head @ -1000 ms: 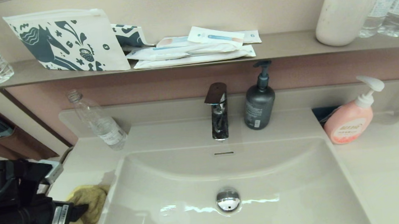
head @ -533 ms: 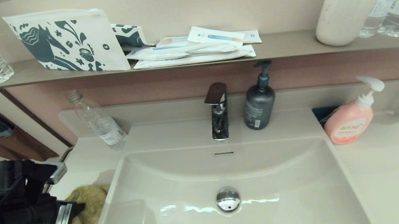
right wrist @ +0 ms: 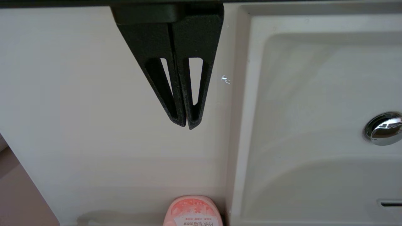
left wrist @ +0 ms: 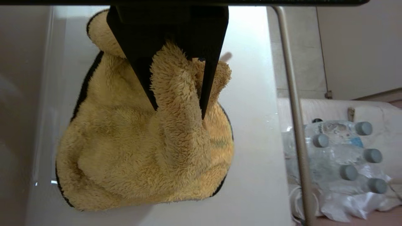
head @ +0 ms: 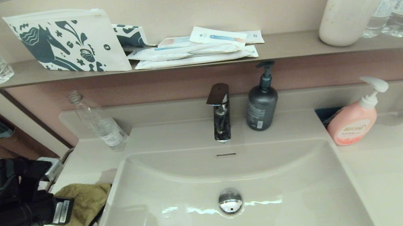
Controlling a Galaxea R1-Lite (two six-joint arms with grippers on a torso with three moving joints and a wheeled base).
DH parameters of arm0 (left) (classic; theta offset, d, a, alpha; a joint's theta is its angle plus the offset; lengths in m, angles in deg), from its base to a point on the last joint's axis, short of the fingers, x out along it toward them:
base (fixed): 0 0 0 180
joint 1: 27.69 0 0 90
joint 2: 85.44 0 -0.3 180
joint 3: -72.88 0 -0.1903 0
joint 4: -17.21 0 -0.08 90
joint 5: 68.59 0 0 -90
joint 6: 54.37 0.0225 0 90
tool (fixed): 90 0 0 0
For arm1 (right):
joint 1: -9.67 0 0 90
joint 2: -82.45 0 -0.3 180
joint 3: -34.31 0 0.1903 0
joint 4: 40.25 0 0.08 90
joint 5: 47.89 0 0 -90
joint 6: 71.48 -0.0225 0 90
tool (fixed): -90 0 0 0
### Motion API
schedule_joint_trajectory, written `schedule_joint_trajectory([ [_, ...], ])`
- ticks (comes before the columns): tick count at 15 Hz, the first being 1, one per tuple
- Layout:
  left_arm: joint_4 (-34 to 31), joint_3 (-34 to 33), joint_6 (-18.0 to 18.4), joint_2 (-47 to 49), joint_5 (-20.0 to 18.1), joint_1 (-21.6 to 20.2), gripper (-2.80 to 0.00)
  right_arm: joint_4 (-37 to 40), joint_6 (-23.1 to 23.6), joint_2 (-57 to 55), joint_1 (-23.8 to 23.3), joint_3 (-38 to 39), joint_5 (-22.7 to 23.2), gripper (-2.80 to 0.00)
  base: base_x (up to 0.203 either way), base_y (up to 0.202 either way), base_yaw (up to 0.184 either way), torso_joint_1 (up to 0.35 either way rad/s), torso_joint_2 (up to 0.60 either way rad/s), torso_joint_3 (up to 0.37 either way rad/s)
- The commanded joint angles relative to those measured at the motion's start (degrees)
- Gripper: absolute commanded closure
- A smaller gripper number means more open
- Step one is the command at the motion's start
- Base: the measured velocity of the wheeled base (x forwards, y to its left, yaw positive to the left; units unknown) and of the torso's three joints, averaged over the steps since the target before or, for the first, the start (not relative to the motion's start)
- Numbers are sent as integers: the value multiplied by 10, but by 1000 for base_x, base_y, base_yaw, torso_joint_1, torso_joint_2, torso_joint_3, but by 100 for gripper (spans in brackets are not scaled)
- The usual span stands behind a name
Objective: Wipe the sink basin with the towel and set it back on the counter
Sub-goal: Pick up the cloth
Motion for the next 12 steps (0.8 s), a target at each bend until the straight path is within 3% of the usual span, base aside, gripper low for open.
schedule_joint_trajectory([
  [1,-17,6,4,-46,5,-6,0,0,0,-1,0,0,0,0,0,0,0,0,0,0],
  [3,-86,23,5,-94,7,-10,0,0,0,-1,0,0,0,0,0,0,0,0,0,0],
  [7,-373,118,-15,-193,-30,-9,0,0,0,-1,0,0,0,0,0,0,0,0,0,0],
  [8,-408,134,-32,-207,-44,-2,0,0,0,-1,0,0,0,0,0,0,0,0,0,0],
  [10,-419,142,-84,-218,-51,44,0,0,0,-1,0,0,0,0,0,0,0,0,0,0],
  [12,-422,147,-103,-229,-48,71,0,0,0,-1,0,0,0,0,0,0,0,0,0,0],
])
